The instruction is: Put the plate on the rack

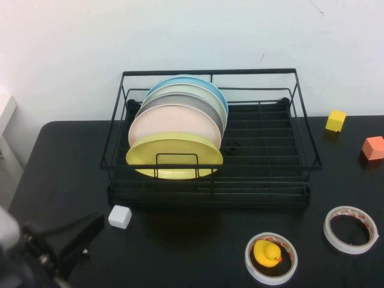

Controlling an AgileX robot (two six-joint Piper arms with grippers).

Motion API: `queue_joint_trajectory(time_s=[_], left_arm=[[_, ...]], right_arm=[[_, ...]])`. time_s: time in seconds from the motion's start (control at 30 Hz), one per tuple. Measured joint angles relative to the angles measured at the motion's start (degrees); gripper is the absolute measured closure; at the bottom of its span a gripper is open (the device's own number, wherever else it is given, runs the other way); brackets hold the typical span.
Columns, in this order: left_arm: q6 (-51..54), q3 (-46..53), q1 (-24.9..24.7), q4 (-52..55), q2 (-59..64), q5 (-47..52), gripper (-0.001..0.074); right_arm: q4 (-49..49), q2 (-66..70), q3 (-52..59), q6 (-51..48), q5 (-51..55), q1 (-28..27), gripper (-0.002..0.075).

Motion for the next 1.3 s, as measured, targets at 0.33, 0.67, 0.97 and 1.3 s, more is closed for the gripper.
queue_joint_trajectory(time_s=[0.33,0.67,0.97,1.3], left_arm=[[0.0,3.7,0.0,0.9,-9.9,0.3,0.0736],[0.0,3.7,0.0,0.9,-10.1,0.6,0.0736],[0.0,3.7,-1.8,-2.3,-11.9,-5.7,0.0736],[3.0,6.4,-1.1,-4.2,-27.4,-19.5,0.0736]], right_arm=[[0.0,0.0,0.0,0.0,0.1,0.0,0.0726],[0.1,0.0,0.0,0.0,0.2,0.0,0.0726],[0.1,0.0,0.0,0.0,0.2,0.0,0.0726],[0.1,0.0,0.0,0.0,0.2,0.0,0.0726]])
